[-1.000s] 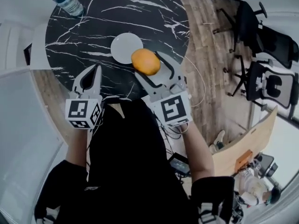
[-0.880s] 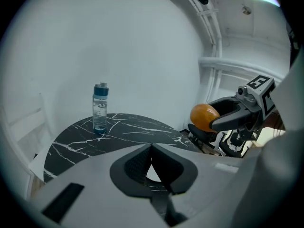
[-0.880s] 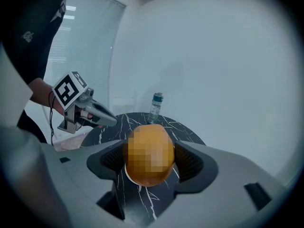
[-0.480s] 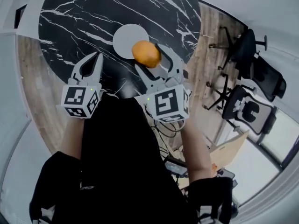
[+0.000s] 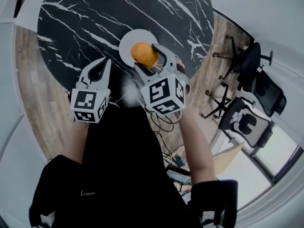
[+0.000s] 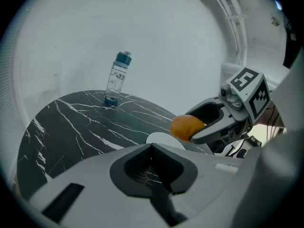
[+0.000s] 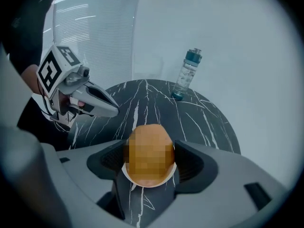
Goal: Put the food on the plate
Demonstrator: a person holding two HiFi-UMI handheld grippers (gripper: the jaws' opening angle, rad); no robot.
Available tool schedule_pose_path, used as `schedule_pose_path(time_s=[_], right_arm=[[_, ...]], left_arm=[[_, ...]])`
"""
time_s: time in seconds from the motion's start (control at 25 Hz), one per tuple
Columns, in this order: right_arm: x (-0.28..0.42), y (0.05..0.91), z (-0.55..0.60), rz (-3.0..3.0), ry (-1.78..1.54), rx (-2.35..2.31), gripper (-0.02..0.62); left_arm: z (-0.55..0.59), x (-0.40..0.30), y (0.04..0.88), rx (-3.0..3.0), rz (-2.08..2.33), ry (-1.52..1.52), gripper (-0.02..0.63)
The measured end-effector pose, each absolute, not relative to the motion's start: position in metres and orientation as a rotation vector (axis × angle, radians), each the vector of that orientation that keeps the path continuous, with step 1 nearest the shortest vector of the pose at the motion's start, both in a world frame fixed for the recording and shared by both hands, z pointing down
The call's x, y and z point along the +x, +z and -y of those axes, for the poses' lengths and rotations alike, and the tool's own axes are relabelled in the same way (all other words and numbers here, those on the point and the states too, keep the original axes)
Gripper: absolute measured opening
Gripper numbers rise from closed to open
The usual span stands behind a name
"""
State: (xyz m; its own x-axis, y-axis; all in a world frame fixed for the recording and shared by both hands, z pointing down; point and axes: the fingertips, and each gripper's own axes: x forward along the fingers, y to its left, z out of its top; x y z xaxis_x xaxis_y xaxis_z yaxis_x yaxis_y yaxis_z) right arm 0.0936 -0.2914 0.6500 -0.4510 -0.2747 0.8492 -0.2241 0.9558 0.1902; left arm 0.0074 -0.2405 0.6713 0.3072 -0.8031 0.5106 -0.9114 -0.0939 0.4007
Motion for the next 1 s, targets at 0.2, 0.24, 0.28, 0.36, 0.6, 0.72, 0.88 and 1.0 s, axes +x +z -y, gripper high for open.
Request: schedule_pose_path(time_s=[0.2, 0.24, 0.28, 0.36, 0.6, 0.72, 0.88, 1.0], right_arm=[[0.089, 0.675, 0.296, 2.042, 0.012, 0.318, 0.310], [0.088, 0.679, 0.297, 2.038, 0.027, 0.313, 0.309], [0.089, 0.684, 0.297, 2.034, 0.042, 0.309, 0.310], [0.088, 0.691, 0.299, 2.028, 0.072, 0.303, 0.310], [0.087, 0.709, 0.301, 1.979, 0.131, 0.274, 0.310], [0.089, 0.715, 0.301, 1.959, 0.142, 0.263, 0.310], [0.090, 0.718, 0.301, 1.958, 0.167, 0.262, 0.310], [0.090, 0.722, 0.300, 1.956, 0.199, 0.263, 0.310]], left_arm=[[0.241, 0.007, 0.687, 1.866, 1.514, 0.236, 0.000], [0.242, 0.007, 0.689, 1.859, 1.515, 0.240, 0.000], [0.242, 0.007, 0.691, 1.853, 1.517, 0.242, 0.000], [0.244, 0.006, 0.692, 1.845, 1.524, 0.243, 0.000], [0.242, 0.003, 0.695, 1.821, 1.542, 0.246, 0.000], [0.237, 0.003, 0.695, 1.815, 1.545, 0.250, 0.000], [0.233, 0.003, 0.695, 1.802, 1.549, 0.254, 0.000], [0.232, 0.002, 0.696, 1.796, 1.558, 0.259, 0.000]])
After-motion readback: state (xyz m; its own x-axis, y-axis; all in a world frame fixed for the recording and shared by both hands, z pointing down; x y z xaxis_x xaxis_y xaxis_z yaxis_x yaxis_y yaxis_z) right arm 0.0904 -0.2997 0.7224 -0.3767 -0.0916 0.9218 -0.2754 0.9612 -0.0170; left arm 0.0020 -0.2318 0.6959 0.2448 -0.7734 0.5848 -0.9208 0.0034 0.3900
